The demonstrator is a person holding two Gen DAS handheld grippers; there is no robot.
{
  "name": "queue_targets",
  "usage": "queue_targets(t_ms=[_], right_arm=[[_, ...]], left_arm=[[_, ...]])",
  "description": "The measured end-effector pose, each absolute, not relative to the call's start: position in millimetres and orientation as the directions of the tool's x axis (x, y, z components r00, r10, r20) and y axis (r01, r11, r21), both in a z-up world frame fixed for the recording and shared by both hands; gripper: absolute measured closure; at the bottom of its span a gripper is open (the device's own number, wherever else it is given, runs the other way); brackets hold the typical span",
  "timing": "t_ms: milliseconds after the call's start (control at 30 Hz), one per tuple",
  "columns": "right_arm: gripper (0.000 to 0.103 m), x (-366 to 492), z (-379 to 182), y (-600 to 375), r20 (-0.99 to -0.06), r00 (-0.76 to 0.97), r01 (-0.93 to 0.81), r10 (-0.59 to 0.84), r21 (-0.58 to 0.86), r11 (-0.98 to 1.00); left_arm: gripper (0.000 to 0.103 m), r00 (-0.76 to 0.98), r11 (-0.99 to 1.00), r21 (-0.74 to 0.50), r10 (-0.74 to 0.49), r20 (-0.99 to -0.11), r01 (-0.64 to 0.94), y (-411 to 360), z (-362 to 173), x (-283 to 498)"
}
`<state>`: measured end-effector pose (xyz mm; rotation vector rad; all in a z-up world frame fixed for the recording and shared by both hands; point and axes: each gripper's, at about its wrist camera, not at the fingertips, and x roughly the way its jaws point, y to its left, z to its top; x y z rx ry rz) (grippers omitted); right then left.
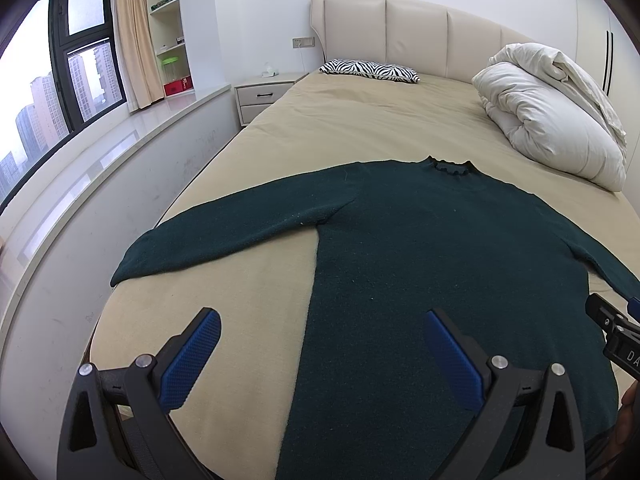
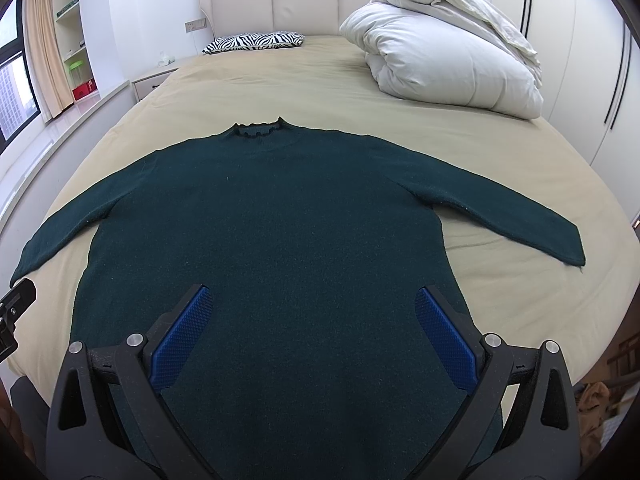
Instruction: Fold small clothes
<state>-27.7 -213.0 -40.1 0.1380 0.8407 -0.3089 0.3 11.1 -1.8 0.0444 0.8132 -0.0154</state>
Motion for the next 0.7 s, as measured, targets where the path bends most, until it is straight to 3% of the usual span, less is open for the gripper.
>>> queue_targets(t_ms=[700], right_arm=[[0.000, -28, -53, -214, -0.754, 0.622, 0.324, -0.211, 0.002, 0.946]], left_arm=[[0.000, 0.679, 0.999, 0.039, 0.013, -0.734, 0.022, 14, -13, 4]])
